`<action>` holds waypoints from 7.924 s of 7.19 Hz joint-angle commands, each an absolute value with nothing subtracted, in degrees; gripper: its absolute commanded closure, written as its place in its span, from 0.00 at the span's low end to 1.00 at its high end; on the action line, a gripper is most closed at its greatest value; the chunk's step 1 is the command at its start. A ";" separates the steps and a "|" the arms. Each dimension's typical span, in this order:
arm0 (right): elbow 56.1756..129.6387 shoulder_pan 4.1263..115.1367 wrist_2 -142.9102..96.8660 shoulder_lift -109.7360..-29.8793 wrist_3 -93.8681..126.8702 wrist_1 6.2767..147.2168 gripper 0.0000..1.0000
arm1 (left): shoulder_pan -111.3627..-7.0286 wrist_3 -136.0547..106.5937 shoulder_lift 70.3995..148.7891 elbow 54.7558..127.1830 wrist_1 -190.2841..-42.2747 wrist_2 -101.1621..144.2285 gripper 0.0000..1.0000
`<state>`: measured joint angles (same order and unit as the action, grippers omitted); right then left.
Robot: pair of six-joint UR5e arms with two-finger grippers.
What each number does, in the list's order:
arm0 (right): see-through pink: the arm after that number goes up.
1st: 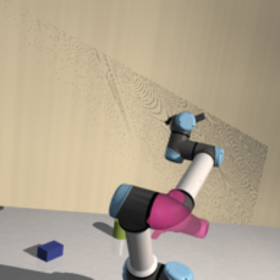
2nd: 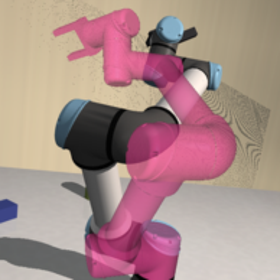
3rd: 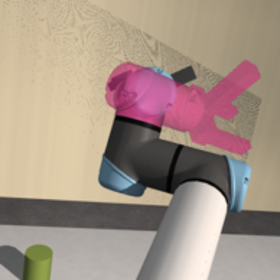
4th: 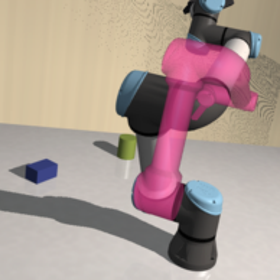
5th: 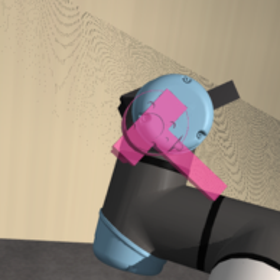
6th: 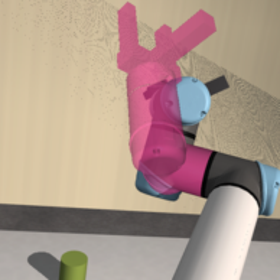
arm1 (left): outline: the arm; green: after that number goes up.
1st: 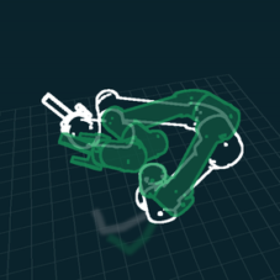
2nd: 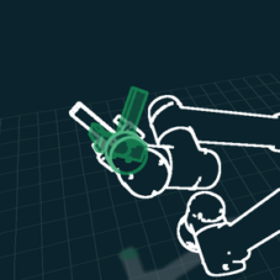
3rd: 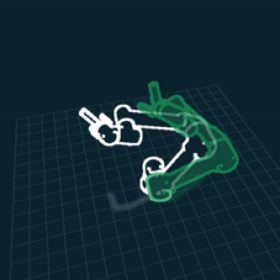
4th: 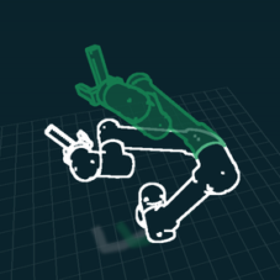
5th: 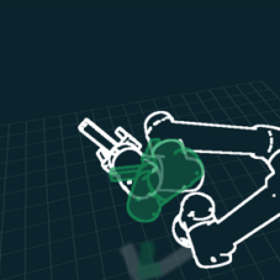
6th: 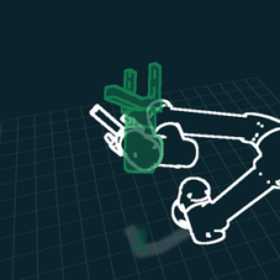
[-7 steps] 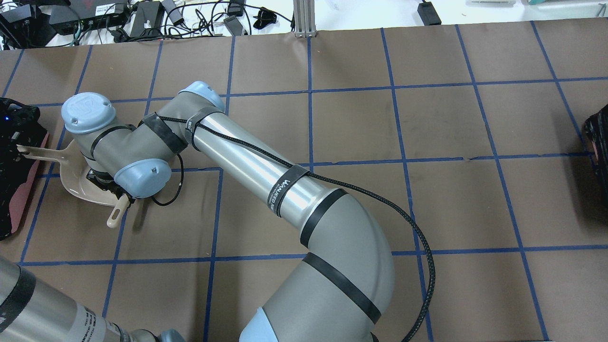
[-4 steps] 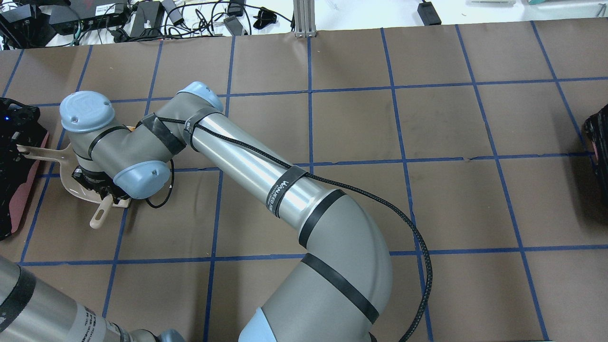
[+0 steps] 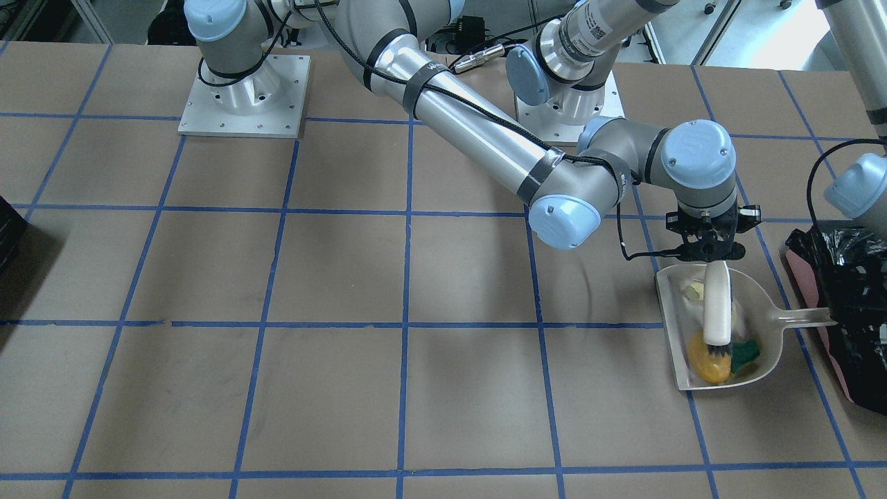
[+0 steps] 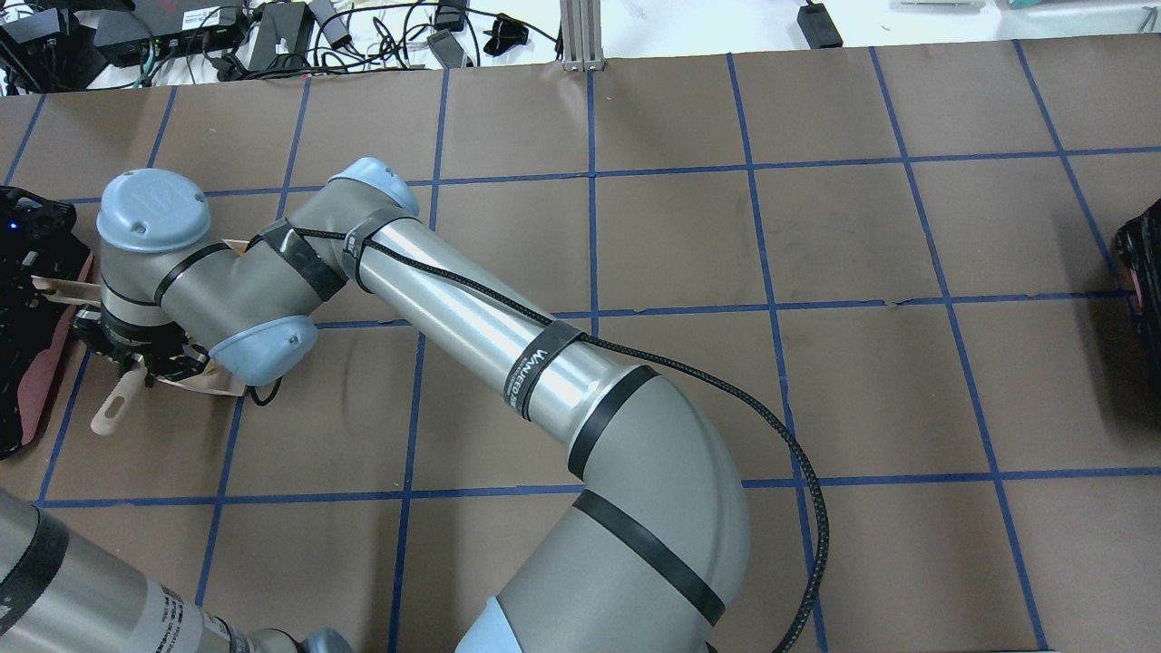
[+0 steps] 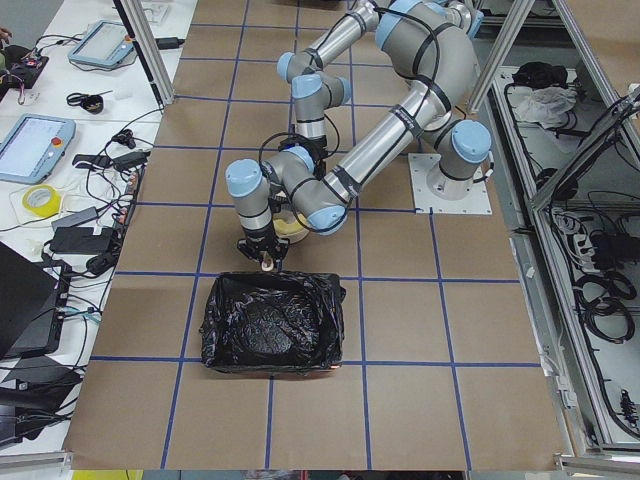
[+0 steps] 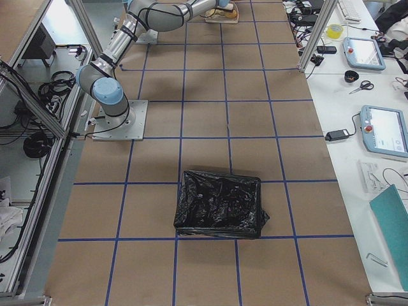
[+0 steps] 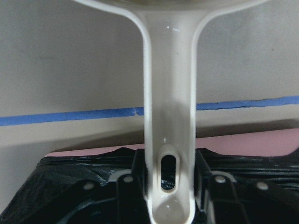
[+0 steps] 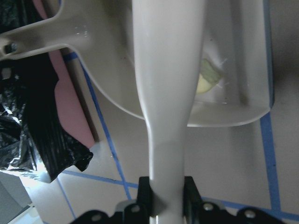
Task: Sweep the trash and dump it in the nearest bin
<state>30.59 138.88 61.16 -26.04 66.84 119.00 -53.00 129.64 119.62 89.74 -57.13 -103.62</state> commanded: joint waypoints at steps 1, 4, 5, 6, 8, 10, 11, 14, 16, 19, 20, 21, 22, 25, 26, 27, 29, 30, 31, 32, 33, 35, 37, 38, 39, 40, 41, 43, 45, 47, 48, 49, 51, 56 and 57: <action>31.89 138.96 64.39 -30.39 60.71 109.34 1.00 | -53.00 129.73 119.62 89.74 -57.13 -103.62 1.00; 40.48 136.59 79.68 -38.98 54.67 98.54 1.00 | -53.00 129.12 119.45 89.65 -57.13 -103.36 1.00; 45.82 134.58 80.06 -43.29 54.32 98.26 1.00 | -53.00 128.94 118.75 89.65 -57.82 -102.75 1.00; 52.23 132.56 80.85 -47.42 51.18 98.00 1.00 | -53.00 128.94 118.57 89.74 -57.92 -101.35 1.00; 66.38 130.88 83.67 -54.54 48.87 100.53 1.00 | -52.82 127.46 117.25 89.39 -61.68 -96.18 1.00; 77.99 129.03 86.72 -61.40 43.89 102.57 1.00 | -52.21 126.31 116.28 89.47 -64.67 -91.61 1.00; 84.75 128.33 89.97 -64.57 41.07 103.35 1.00 | -52.03 124.91 115.67 89.12 -66.51 -89.67 1.00; 100.77 124.64 92.02 -75.81 35.61 103.62 1.00 | -46.86 122.08 112.33 82.83 -73.60 -87.54 1.00; 104.75 121.39 90.98 -78.05 29.75 104.41 1.00 | -42.56 120.67 112.76 75.44 -79.16 -88.15 1.00; 109.05 121.64 90.88 -77.70 28.66 106.24 1.00 | -36.31 121.99 115.30 67.00 -79.89 -91.12 1.00; 109.68 122.08 90.88 -77.43 28.65 107.39 1.00 | -34.04 122.25 116.79 64.19 -80.76 -91.49 1.00; 109.34 122.17 90.88 -77.34 28.74 107.58 1.00 | -31.23 123.30 118.63 61.72 -80.77 -91.67 1.00; 109.16 123.21 90.88 -76.82 28.91 107.93 1.00 | -29.03 124.18 120.57 58.74 -80.77 -92.63 1.00; 109.60 124.01 90.88 -74.01 28.92 110.91 1.00 | -27.42 126.56 127.33 51.68 -75.28 -92.72 1.00; 109.60 124.01 90.88 -74.09 28.83 110.83 1.00 | -27.42 127.35 127.96 53.16 -69.41 -92.99 1.00; 109.60 124.01 90.79 -74.00 28.92 110.92 1.00 | -27.86 126.74 127.62 55.35 -63.86 -94.73 1.00; 109.60 123.75 90.79 -73.92 28.92 110.83 1.00 | -33.19 129.53 125.17 61.14 -54.18 -103.98 1.00; 109.34 123.75 90.79 -73.92 29.00 110.66 1.00 | -34.44 132.77 123.16 65.09 -50.49 -105.89 1.00; 109.25 123.75 90.70 -73.92 29.18 110.74 1.00 | -34.45 137.15 122.09 68.08 -43.49 -106.00 1.00; 109.25 123.75 90.62 -73.83 29.44 110.83 0.86 | -34.45 139.11 121.38 68.64 -40.98 -106.08 1.00; 109.34 123.75 90.27 -73.74 29.53 111.00 0.70 | -34.45 139.22 120.85 68.64 -40.52 -106.08 1.00; 109.42 123.75 90.26 -73.48 29.53 111.00 0.64 | -34.98 139.48 119.97 68.99 -40.61 -109.65 1.00; 109.25 123.75 90.35 -73.56 29.62 111.01 0.45 | -37.86 144.20 119.79 69.34 -36.60 -114.74 1.00; 109.16 123.75 90.26 -73.56 29.71 111.18 0.36 | -39.01 147.19 119.36 71.09 -34.74 -116.44 1.00; 109.07 123.75 90.35 -73.65 29.97 112.14 0.19 | -39.37 151.05 119.01 72.84 -30.28 -117.93 1.00; 108.72 123.75 90.35 -74.35 30.58 112.24 0.06 | -40.16 155.43 118.83 74.34 -24.32 -118.21 1.00; 107.15 123.66 90.79 -75.14 30.59 112.06 0.00 | -40.34 155.83 118.65 74.96 -23.04 -118.04 1.00; 102.33 123.05 91.40 -76.28 29.80 108.13 0.00 | -40.78 156.18 118.30 75.06 -23.03 -118.12 1.00; 97.32 118.77 91.58 -78.12 25.35 105.31 0.00 | -42.36 156.18 118.13 75.06 -23.11 -118.65 1.00; 96.33 112.88 91.49 -79.19 15.52 105.20 0.00 | -43.15 156.88 118.04 74.62 -23.12 -118.65 1.00; 95.37 110.15 91.67 -79.19 11.99 105.64 0.00 | -43.33 156.97 117.69 73.92 -24.16 -118.22 1.00; 93.97 106.39 91.76 -79.19 6.21 105.73 0.00 | -43.85 155.41 116.38 72.78 -29.39 -116.82 1.00; 92.64 99.69 94.65 -79.19 -1.88 104.94 0.00 | -47.97 140.46 112.52 71.46 -42.11 -115.93 1.00; 92.99 94.05 93.45 -86.73 -7.21 102.76 0.00 | -56.21 96.10 108.46 71.98 -68.15 -102.84 1.00; 93.08 93.52 93.95 -91.01 -7.03 98.22 0.01 | -61.21 84.14 107.59 71.98 -72.12 -100.74 1.00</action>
<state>92.99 94.15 94.47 -86.84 -7.26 102.12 -55.84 98.75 108.42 71.91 -66.67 -102.84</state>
